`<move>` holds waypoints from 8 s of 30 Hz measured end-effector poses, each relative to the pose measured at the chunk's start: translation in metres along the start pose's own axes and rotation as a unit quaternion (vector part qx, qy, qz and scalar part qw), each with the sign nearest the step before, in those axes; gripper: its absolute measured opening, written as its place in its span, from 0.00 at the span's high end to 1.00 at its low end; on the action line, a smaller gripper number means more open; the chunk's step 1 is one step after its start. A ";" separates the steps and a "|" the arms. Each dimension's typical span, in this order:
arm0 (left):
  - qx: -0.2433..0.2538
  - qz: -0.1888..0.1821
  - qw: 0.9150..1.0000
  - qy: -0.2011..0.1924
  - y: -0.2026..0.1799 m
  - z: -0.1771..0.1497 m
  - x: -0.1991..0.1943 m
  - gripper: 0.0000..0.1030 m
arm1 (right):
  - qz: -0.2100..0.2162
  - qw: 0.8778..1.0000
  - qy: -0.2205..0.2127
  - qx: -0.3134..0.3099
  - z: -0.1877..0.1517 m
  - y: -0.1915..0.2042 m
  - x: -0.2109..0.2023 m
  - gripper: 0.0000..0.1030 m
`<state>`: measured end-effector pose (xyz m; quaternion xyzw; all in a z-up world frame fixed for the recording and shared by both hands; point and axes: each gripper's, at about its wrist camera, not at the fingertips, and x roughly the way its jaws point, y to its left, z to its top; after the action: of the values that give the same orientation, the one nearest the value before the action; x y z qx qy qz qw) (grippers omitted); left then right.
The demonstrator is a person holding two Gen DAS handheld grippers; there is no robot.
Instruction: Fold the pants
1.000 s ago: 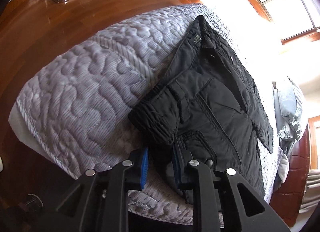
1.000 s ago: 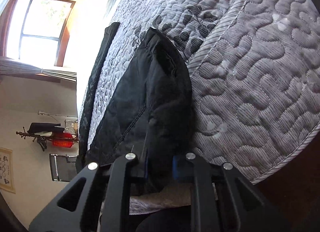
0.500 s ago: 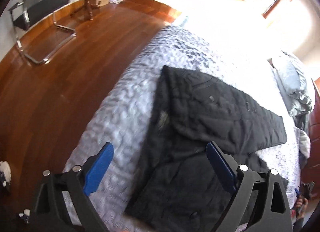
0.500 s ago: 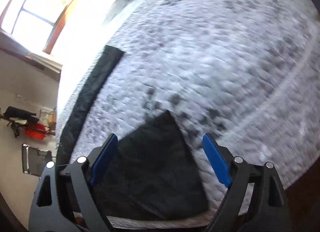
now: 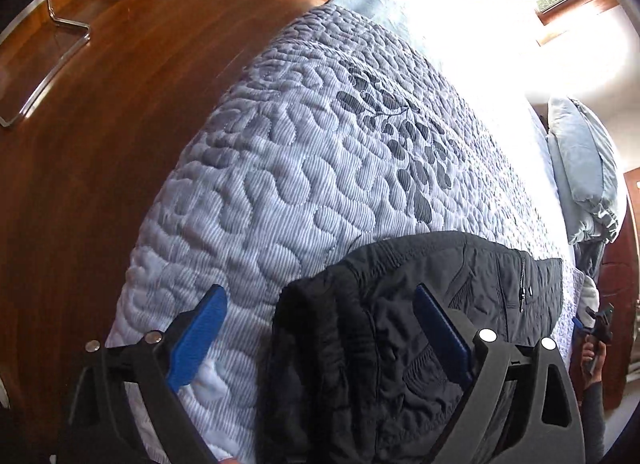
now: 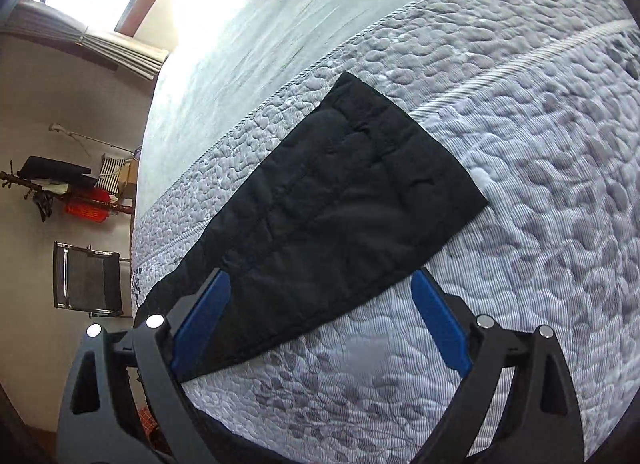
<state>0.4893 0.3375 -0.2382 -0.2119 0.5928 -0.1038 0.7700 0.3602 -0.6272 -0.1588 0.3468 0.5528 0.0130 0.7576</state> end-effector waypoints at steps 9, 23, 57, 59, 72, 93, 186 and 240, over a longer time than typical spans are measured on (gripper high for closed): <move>0.046 -0.021 0.997 0.058 -0.026 -0.003 0.019 0.17 | -0.004 0.999 0.033 -0.043 0.024 0.027 0.038 0.11; 0.035 -0.004 0.998 0.045 -0.014 0.004 0.021 0.81 | -0.039 0.997 0.022 -0.063 0.092 0.008 0.065 0.11; 0.019 0.057 0.998 0.034 -0.026 0.000 0.031 0.82 | -0.025 0.989 0.068 -0.129 0.154 -0.027 0.103 0.32; 0.016 0.057 0.998 0.034 -0.026 0.000 0.031 0.82 | -0.023 0.987 0.068 -0.141 0.154 -0.021 0.110 0.23; 0.018 0.067 0.997 -0.015 -0.046 -0.002 -0.001 0.86 | -0.018 0.987 0.019 -0.157 0.132 -0.007 0.054 0.92; 0.077 -0.004 0.993 -0.094 -0.123 -0.051 -0.114 0.86 | -0.033 0.987 -0.076 -0.138 0.007 -0.017 -0.129 0.93; 0.010 0.035 0.998 -0.054 -0.064 -0.353 -0.099 0.51 | -0.271 0.860 -0.227 -0.367 -0.451 -0.098 -0.186 0.25; -0.030 0.053 0.998 0.008 -0.035 -0.321 -0.084 0.98 | 0.222 0.945 -0.145 0.188 -0.410 -0.149 -0.065 0.93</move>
<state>0.1623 0.2753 -0.2162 -0.2021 0.6125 -0.0468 0.7627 -0.0666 -0.5564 -0.2463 0.5955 0.3379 0.0263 0.7284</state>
